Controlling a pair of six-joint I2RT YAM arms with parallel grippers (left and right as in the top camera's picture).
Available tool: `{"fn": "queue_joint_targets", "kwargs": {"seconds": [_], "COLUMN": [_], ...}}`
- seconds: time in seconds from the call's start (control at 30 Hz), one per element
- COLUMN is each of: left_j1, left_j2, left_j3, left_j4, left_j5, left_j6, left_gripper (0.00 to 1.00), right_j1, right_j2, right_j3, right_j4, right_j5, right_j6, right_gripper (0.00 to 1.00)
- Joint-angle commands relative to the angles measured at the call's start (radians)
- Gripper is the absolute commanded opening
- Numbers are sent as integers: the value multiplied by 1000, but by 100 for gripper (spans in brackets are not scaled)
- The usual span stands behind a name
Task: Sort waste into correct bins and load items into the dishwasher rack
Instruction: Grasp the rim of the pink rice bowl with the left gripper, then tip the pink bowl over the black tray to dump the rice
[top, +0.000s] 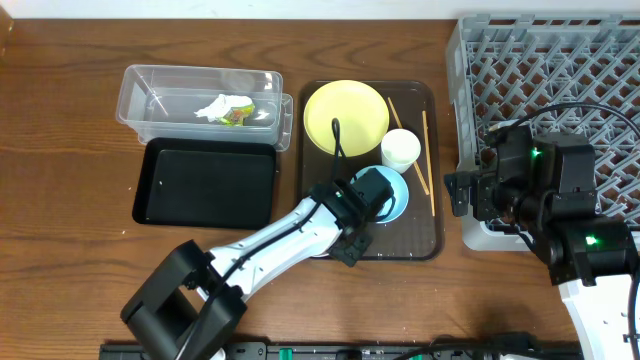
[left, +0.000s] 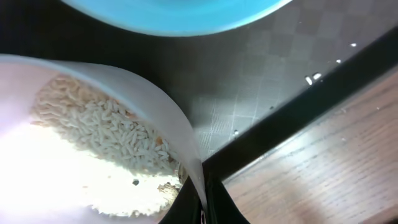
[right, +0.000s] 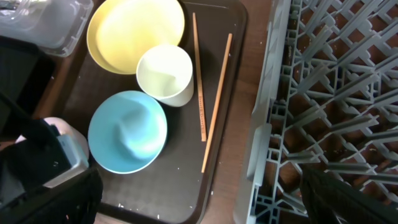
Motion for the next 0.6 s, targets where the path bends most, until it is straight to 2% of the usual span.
{"fn": "queue_joint_targets", "kwargs": {"seconds": [0.0, 0.17, 0.3, 0.43, 0.57], "left_j1": [25, 108, 222, 381, 563], "left_j2": [-56, -164, -249, -290, -281], "left_j3": [45, 71, 71, 71, 71], "left_j4": [-29, -54, -55, -62, -82], "left_j5": [15, 25, 81, 161, 309], "left_j6": [-24, -31, -31, -27, 43], "left_gripper": [6, 6, 6, 6, 6], "right_j1": [10, 10, 10, 10, 10], "right_j2": [-5, -5, -5, -5, -5], "right_j3": [16, 16, 16, 16, 16], "right_j4": [-2, -3, -2, -2, -3], "right_j5": [-8, -9, -9, -16, -15], "right_j6": [11, 11, 11, 11, 11], "right_gripper": [99, 99, 99, 99, 99]}}
